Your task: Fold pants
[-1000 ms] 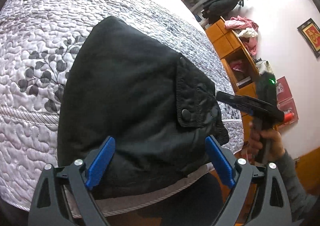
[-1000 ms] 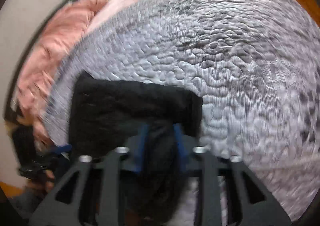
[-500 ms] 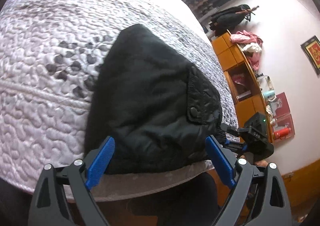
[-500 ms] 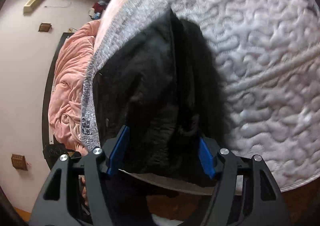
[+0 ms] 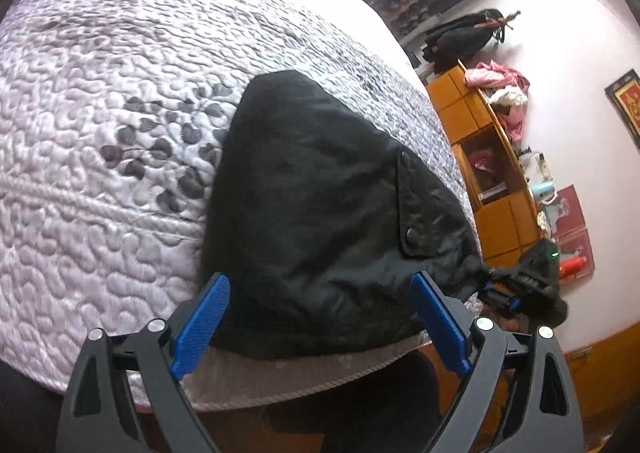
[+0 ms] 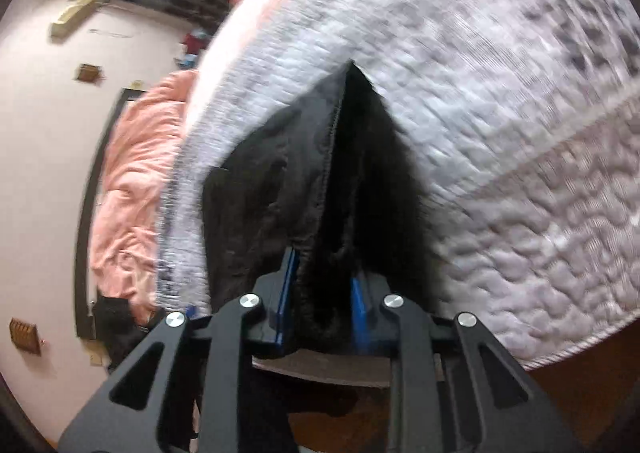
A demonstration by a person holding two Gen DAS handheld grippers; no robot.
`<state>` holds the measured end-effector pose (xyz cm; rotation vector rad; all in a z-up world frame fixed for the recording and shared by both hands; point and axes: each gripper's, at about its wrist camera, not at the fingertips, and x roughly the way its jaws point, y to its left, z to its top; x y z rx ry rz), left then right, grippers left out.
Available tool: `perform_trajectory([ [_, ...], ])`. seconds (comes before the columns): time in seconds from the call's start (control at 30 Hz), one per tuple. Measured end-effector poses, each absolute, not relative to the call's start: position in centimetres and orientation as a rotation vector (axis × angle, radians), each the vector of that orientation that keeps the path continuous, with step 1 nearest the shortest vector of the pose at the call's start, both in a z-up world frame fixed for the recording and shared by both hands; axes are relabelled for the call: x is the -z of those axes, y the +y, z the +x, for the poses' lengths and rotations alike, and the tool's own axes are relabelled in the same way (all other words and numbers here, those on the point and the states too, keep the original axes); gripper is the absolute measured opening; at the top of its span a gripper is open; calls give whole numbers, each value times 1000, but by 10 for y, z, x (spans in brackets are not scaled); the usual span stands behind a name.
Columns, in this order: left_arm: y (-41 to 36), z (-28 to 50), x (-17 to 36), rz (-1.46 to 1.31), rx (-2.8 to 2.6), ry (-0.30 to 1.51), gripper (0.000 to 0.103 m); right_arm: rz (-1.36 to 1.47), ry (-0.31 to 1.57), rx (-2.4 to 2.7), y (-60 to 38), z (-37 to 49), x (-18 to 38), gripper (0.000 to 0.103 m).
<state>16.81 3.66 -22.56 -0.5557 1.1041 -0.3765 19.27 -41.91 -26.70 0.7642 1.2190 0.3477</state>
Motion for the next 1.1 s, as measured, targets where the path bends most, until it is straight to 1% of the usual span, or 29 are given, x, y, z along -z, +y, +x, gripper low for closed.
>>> perform_trajectory([
  [0.07, 28, 173, 228, -534, 384, 1114, 92, 743, 1267, -305, -418, 190, 291, 27],
  [0.1, 24, 176, 230, -523, 389, 1119, 92, 738, 1275, -297, -417, 190, 299, 31],
  [0.13, 19, 180, 232, -510, 399, 1127, 92, 727, 1277, -298, -417, 190, 300, 39],
  [0.17, 15, 183, 235, -496, 403, 1136, 92, 716, 1269, -301, -416, 190, 297, 42],
  [0.23, 12, 186, 239, -478, 400, 1147, 92, 670, 1221, -286, -420, 190, 276, 55],
  [0.27, 11, 187, 240, -476, 403, 1149, 93, 655, 1192, -267, -425, 190, 265, 63],
  [0.37, 7, 187, 243, -464, 414, 1146, 95, 578, 1096, -220, -430, 200, 231, 62],
  [0.43, 6, 187, 246, -457, 412, 1150, 95, 565, 1085, -288, -419, 220, 222, 57],
  [0.47, 5, 187, 246, -457, 411, 1150, 96, 556, 1088, -315, -411, 230, 222, 57],
  [0.57, 5, 188, 246, -457, 411, 1153, 97, 518, 1141, -342, -392, 268, 239, 56],
  [0.6, 6, 190, 246, -455, 408, 1156, 97, 520, 1166, -327, -390, 279, 249, 53],
  [0.63, 6, 191, 247, -451, 408, 1160, 98, 512, 1208, -298, -389, 292, 264, 48],
  [0.67, 6, 191, 248, -447, 409, 1164, 98, 506, 1240, -280, -390, 299, 277, 47],
  [0.7, 6, 191, 248, -445, 410, 1168, 98, 514, 1255, -276, -392, 302, 284, 47],
  [0.77, 9, 192, 245, -458, 416, 1177, 98, 534, 1255, -293, -396, 301, 280, 47],
  [0.9, 31, 201, 225, -517, 438, 1133, 98, 554, 1170, -323, -408, 280, 244, 56],
  [1.0, 52, 227, 214, -580, 403, 1099, 98, 532, 1151, -349, -403, 275, 232, 57],
  [1.1, 58, 268, 211, -660, 448, 1095, 99, 533, 1175, -385, -388, 280, 237, 59],
])
